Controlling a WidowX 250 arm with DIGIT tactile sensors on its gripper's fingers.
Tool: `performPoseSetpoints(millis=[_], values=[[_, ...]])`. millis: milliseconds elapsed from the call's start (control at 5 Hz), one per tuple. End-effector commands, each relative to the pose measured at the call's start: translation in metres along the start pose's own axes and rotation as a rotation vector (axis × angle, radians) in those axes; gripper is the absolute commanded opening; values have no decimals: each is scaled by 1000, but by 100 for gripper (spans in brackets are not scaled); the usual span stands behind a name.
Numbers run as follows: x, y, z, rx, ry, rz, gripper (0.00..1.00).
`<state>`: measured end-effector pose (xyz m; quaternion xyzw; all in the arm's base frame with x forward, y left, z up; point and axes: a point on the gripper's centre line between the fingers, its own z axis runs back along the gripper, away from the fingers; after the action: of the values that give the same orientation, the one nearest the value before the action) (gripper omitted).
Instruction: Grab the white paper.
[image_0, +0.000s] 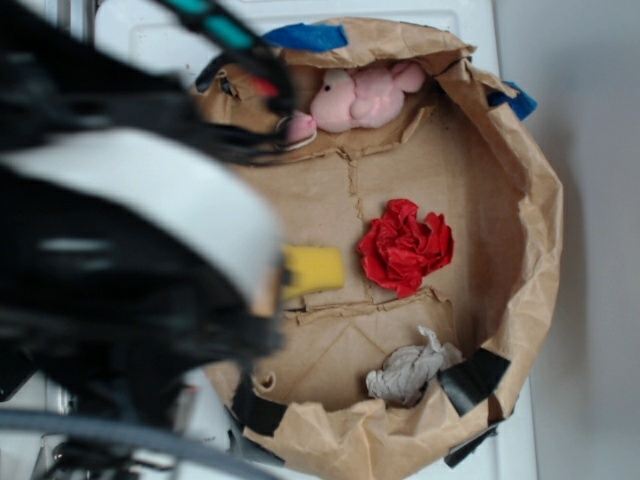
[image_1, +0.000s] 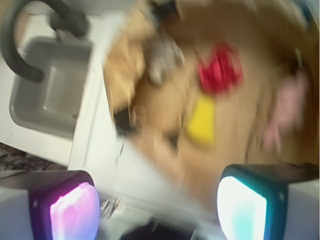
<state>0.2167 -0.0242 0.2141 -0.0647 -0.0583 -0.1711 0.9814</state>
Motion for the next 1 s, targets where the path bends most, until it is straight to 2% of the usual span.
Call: performPoseSetpoints(millis=[0,400,800], values=[[41,33,-2,-1,-100,-112,100],[41,33,-2,-1,-100,-112,100],[29,48,-51,-3,-136,-198,100]])
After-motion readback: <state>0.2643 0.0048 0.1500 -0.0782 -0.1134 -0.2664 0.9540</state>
